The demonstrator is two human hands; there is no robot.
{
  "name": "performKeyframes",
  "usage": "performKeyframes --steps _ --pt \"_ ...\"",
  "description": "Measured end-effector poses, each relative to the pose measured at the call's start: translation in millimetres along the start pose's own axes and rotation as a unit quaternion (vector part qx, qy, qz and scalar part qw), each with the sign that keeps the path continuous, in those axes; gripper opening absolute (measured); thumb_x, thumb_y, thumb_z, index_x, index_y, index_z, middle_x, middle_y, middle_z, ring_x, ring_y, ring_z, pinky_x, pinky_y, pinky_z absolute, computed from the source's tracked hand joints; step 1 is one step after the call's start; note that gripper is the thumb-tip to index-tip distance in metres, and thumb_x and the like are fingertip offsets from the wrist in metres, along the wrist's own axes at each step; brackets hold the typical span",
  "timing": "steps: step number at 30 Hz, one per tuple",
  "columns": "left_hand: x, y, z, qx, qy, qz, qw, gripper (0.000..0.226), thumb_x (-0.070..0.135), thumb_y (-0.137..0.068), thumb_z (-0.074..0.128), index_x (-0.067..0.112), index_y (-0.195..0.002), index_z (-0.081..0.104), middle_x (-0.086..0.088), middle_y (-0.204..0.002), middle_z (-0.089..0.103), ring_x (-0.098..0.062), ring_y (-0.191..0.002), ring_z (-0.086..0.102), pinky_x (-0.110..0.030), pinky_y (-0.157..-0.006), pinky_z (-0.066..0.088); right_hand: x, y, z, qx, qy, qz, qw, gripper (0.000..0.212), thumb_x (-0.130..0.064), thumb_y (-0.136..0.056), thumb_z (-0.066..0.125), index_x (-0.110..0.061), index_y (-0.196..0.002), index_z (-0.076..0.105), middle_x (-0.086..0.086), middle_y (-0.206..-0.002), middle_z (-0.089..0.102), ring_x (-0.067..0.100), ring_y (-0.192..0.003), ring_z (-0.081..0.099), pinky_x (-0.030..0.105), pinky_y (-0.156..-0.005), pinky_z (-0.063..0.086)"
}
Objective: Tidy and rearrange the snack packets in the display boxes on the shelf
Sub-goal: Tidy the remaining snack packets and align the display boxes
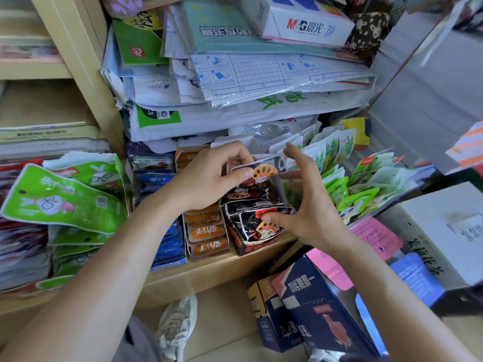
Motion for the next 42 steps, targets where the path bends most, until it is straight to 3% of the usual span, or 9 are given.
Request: performKeyframes --steps 3,10,17,22,28,31,33,36,42 --pt "7 -2 1 -0.004 -0.048 0.007 0.999 0.004 0.028 -0.096 0.066 0.024 -0.097 0.064 0.023 -0.08 0.061 0.002 -0.073 0.054 -0.013 -0.063 0.035 -1 -1 2 -0.037 -0.013 0.015 0.999 0.105 -0.026 -0.07 0.091 -0.03 -0.153 0.028 -0.011 -0.145 0.046 0.004 -0.133 0.045 0.027 -0.108 0.042" --pt "8 -1 7 -0.019 -0.123 -0.016 0.992 0.039 0.036 -0.087 0.074 0.038 -0.123 0.058 0.02 -0.089 0.06 0.0 -0.079 0.058 -0.021 -0.07 0.045 10 -5 7 -0.086 -0.054 0.086 0.991 0.078 -0.029 -0.075 0.086 -0.031 -0.141 0.045 -0.015 -0.116 0.065 0.003 -0.105 0.064 0.03 -0.088 0.056" --pt "2 8 8 -0.064 -0.105 -0.034 0.992 0.019 0.045 -0.092 0.063 0.03 -0.101 0.07 0.012 -0.096 0.069 -0.007 -0.084 0.063 -0.044 -0.076 0.052 5 -6 3 -0.098 -0.014 0.064 0.993 0.061 -0.03 -0.077 0.085 -0.032 -0.131 0.055 -0.024 -0.106 0.061 0.002 -0.105 0.058 0.029 -0.091 0.051" --pt "10 23 19 -0.093 -0.131 -0.024 0.987 0.053 0.059 -0.077 0.075 0.044 -0.125 0.058 0.025 -0.118 0.062 0.004 -0.105 0.058 -0.021 -0.087 0.049 9 -3 2 -0.062 0.001 0.067 0.996 0.083 -0.036 -0.069 0.089 -0.026 -0.142 0.05 -0.008 -0.127 0.064 0.006 -0.12 0.057 0.03 -0.101 0.048" --pt "6 33 28 -0.016 -0.184 0.02 0.983 0.018 0.034 -0.088 0.072 0.026 -0.103 0.075 0.012 -0.126 0.062 -0.01 -0.109 0.062 -0.022 -0.089 0.048 -2 4 -21 -0.131 -0.042 0.058 0.989 0.076 -0.028 -0.074 0.087 -0.027 -0.142 0.051 -0.014 -0.135 0.06 -0.004 -0.124 0.054 0.016 -0.104 0.044" --pt "12 39 30 -0.01 -0.187 0.051 0.981 0.01 0.029 -0.091 0.07 0.022 -0.096 0.074 0.007 -0.119 0.065 -0.002 -0.098 0.062 -0.006 -0.079 0.04 -3 2 -50 -0.033 -0.038 0.04 0.998 0.049 -0.011 -0.084 0.078 -0.02 -0.129 0.064 -0.011 -0.118 0.07 -0.001 -0.109 0.064 0.021 -0.095 0.052" --pt "16 39 31 0.0 -0.209 0.079 0.975 0.007 0.027 -0.095 0.067 0.021 -0.094 0.07 0.006 -0.114 0.064 0.001 -0.079 0.058 -0.018 -0.072 0.047 -4 -8 -61 0.005 0.036 0.017 0.999 0.041 -0.01 -0.084 0.076 -0.022 -0.123 0.068 -0.017 -0.106 0.07 -0.004 -0.099 0.065 0.022 -0.088 0.054" --pt "23 40 34 0.031 -0.258 0.106 0.96 0.007 0.024 -0.097 0.062 0.019 -0.093 0.064 0.004 -0.104 0.062 -0.014 -0.073 0.06 -0.038 -0.067 0.053 0 -34 -53 -0.085 0.122 0.013 0.989 0.038 -0.017 -0.082 0.079 -0.023 -0.119 0.071 -0.013 -0.104 0.07 0.001 -0.094 0.063 0.025 -0.087 0.052" --pt "23 50 32 0.066 -0.252 0.092 0.961 0.018 0.023 -0.098 0.055 0.013 -0.096 0.069 0.001 -0.111 0.069 -0.023 -0.093 0.069 -0.042 -0.075 0.059 33 -45 -20 -0.229 0.229 -0.022 0.946 0.032 -0.033 -0.072 0.085 -0.027 -0.101 0.072 -0.005 -0.104 0.064 0.017 -0.102 0.055 0.042 -0.087 0.05"
Point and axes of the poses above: each hand's wrist, its own y-axis away from the middle knuckle, its own z-axis out of the palm, x = y × z, the point moved 5 cm from there along -y, towards the middle knuckle
